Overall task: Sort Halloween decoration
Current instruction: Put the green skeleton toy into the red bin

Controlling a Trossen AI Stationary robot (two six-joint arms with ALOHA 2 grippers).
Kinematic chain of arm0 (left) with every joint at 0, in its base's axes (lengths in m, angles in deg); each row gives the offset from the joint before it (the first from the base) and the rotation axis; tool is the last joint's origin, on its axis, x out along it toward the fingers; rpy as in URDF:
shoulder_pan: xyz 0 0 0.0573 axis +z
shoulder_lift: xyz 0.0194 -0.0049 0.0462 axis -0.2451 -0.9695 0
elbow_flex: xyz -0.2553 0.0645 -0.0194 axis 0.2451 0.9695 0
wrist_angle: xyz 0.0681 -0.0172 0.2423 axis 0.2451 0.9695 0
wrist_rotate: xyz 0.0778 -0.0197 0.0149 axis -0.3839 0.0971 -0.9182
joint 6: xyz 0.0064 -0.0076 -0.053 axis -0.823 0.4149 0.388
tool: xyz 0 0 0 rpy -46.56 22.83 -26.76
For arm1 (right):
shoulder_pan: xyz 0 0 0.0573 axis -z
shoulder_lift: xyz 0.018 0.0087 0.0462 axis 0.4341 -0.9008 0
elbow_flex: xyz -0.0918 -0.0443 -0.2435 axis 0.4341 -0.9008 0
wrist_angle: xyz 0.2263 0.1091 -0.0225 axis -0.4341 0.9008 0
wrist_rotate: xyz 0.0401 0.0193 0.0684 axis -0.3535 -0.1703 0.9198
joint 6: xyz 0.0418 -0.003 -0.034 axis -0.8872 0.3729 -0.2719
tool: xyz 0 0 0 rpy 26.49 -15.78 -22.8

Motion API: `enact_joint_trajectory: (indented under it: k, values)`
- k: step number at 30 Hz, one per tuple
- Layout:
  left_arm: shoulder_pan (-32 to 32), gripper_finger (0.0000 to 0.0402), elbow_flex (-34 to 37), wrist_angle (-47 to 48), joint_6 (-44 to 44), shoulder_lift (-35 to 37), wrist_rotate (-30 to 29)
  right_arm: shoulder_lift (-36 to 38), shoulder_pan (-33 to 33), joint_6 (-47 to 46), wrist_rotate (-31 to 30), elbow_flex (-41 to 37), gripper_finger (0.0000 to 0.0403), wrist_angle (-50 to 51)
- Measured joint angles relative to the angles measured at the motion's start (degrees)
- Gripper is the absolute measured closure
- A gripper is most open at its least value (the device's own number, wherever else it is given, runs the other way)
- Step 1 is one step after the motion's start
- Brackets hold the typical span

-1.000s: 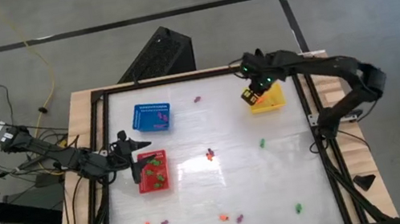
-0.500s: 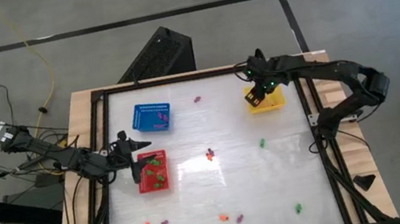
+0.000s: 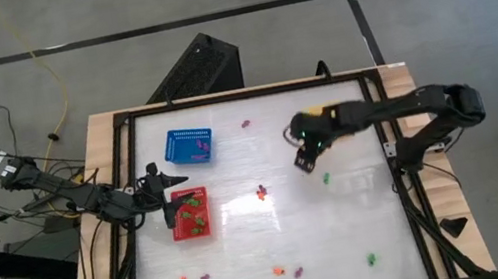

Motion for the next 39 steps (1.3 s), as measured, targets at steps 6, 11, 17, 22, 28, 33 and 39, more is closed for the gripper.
enact_joint_trajectory:
  k: [6,11,17,22,28,33,39]
  values:
    - [0.0,0.0175,0.0,0.0,0.0,0.0,0.0,0.0,-12.2,4.2,-1.6,0.1,0.0176,-6.3]
    - [0.0,0.0175,0.0,0.0,1.4,0.0,0.0,0.0,-16.8,-13.3,-4.6,0.1,0.0176,2.3]
    - [0.0,0.0175,0.0,0.0,0.8,0.0,0.0,-2.5,-19.1,-38.5,-8.9,-1.6,0.0176,14.1]
    - [0.0,0.0175,0.0,0.0,1.1,0.0,0.0,-5.1,-17.8,-43.6,-10.2,-3.6,0.0176,13.4]
    - [0.0,0.0175,0.0,0.0,1.9,0.0,0.0,-10.9,-15.8,-43.6,-7.7,-5.4,0.0176,13.3]
    - [0.0,0.0175,0.0,0.5,1.7,0.0,-0.2,-14.6,-15.1,-40.7,-5.5,-5.2,0.0177,8.6]
    - [0.0,0.0175,0.0,1.0,1.7,0.0,-0.3,-16.6,-14.8,-37.9,-4.5,-5.2,0.0211,6.9]
